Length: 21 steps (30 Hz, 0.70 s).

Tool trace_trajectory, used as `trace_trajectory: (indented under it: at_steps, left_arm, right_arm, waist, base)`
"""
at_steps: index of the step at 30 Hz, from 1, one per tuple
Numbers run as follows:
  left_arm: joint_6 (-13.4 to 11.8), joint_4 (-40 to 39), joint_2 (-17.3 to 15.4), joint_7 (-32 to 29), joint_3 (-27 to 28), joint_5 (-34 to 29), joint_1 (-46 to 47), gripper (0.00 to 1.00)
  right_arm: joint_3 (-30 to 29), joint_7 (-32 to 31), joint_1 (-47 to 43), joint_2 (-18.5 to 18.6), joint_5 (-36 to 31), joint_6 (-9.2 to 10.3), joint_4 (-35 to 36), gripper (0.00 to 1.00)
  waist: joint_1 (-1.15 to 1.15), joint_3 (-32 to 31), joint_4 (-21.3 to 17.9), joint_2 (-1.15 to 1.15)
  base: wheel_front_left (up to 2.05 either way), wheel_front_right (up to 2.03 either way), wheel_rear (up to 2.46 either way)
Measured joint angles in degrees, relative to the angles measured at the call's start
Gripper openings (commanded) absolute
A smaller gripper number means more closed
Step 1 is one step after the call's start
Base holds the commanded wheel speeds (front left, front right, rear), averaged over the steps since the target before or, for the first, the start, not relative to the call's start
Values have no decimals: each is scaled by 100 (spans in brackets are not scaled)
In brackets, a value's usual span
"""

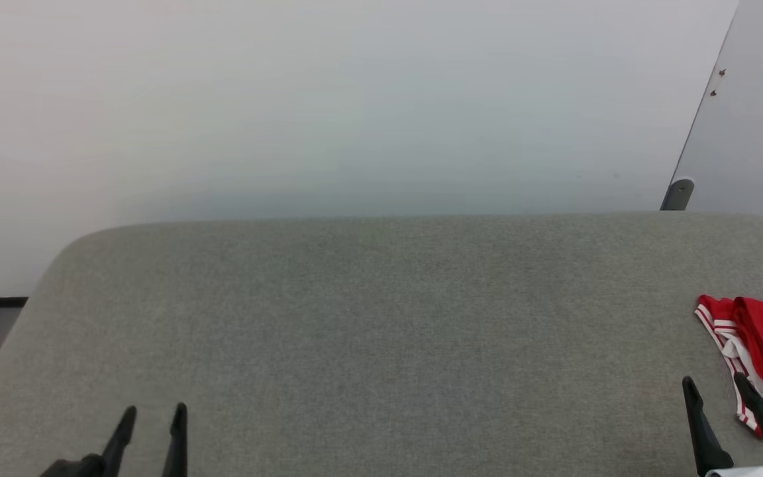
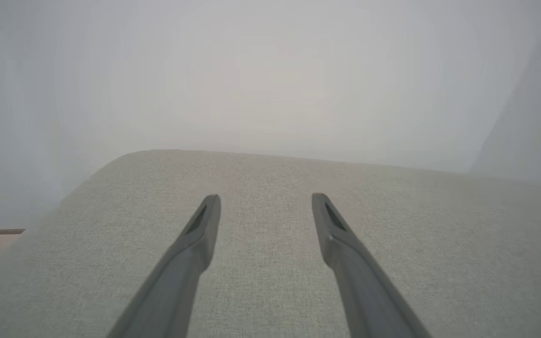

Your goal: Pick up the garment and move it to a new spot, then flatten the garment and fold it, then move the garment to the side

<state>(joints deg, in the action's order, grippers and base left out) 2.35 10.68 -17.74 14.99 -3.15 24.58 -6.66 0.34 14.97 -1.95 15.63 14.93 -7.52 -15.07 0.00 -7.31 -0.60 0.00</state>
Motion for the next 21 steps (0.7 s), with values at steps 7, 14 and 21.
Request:
trace_trajectory:
  at_steps: [7,14,21]
  left_arm:
    - [181,143,43,1,47,-23,0,100]
    - [303,283,99,10,67,-26,80,100]
    - [379,404,136,14,58,-98,147,100]
  right_arm:
    - [-143,0,-247,-86,-71,0,202,100]
    - [-177,0,-315,-126,-93,0,269,100]
    - [-183,0,-333,-149,-115,0,321,100]
  waist:
    - [0,-19,-66,0]
    - [0,-21,-101,0]
    - [0,-40,-110,0]
  base:
    - [0,0,0]
    - [0,0,0]
    - [0,0,0]
